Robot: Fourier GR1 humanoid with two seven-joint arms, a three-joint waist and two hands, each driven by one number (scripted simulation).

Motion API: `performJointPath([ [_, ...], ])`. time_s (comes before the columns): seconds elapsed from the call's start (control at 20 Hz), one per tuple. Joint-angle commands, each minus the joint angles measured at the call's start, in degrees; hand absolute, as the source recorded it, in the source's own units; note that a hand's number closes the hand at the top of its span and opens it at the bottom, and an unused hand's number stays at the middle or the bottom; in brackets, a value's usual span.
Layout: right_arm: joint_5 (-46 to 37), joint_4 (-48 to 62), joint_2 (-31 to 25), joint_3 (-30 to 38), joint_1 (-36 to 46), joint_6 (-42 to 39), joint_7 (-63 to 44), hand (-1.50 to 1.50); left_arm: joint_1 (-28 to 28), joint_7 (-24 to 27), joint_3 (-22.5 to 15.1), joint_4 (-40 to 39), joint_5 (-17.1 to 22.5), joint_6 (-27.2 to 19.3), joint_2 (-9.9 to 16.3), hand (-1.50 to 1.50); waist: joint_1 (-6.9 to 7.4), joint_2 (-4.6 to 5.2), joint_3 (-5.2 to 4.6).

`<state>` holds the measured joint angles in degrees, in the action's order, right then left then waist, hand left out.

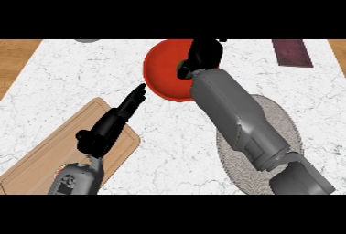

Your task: Pick the squash from the placemat and place it in the bowl

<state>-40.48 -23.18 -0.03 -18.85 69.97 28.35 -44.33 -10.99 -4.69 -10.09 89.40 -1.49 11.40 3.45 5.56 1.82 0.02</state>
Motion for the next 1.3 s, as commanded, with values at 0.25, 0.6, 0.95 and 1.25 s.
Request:
performJointPath([
  [0.25, 2.19, 2.14, 0.03, 3.47, 0.24, 18.91, 5.39, -1.50, -0.41, -0.42, 1.52, 0.31, 0.39, -0.93, -0.35, 0.00, -1.90, -0.70, -0.01],
  [0.6, 8.58, -1.79, -2.64, 12.38, -4.57, 25.39, 11.73, -1.50, 1.05, -0.63, 3.26, 0.47, 0.65, -1.00, 0.91, 0.00, -4.38, -1.27, 0.04],
  [0.95, 8.53, -14.65, -4.26, 12.52, -17.36, 29.83, 15.68, -1.50, 5.12, -1.93, 3.48, 3.70, 1.14, -0.44, 1.82, 0.00, -6.41, -2.28, 0.00],
  [1.25, 13.57, -35.57, -10.36, 12.11, -34.97, 22.59, 20.28, -1.50, 5.20, 1.61, 5.28, 0.57, 0.55, -0.79, 2.19, 0.00, -7.59, -2.42, -0.03],
])
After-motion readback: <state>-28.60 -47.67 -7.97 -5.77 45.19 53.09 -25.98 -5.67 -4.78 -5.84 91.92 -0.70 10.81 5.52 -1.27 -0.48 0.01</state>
